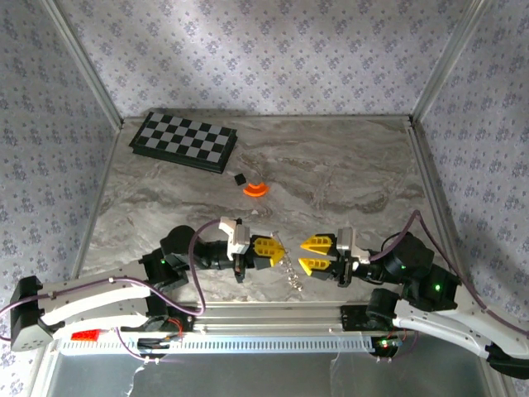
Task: Put the keys on the keyring
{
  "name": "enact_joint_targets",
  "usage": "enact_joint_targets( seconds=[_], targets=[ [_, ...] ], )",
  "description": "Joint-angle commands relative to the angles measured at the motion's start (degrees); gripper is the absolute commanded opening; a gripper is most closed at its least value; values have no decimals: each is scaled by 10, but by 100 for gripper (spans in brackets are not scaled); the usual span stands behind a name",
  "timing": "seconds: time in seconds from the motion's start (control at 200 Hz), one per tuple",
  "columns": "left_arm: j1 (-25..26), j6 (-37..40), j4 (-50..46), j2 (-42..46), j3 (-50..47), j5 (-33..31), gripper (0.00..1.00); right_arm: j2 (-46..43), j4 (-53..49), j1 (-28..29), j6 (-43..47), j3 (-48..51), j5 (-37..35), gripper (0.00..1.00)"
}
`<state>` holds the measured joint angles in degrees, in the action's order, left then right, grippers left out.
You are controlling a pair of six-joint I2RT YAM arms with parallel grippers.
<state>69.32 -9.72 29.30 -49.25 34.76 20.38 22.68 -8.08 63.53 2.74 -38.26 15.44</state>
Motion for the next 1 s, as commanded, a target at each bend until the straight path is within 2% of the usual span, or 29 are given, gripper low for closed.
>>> enact_joint_targets(
  seconds=[0.0, 0.325, 0.685, 0.865, 0.994],
  targets=[
    [4, -6, 69, -4, 16, 20, 0, 4, 34, 4, -10, 7, 6, 30],
    [7, 1, 82, -23, 23, 23, 0, 15, 73, 4, -22, 19, 28, 28],
    [10, 1, 92, -35, 25, 29, 0, 27, 83, 4, -31, 25, 17, 19],
    [12, 2, 92, -36, 25, 28, 0, 47, 79, 4, -30, 14, 17, 11],
    [13, 7, 78, -35, 27, 22, 0, 51, 63, 4, -21, 5, 14, 0]
  ],
)
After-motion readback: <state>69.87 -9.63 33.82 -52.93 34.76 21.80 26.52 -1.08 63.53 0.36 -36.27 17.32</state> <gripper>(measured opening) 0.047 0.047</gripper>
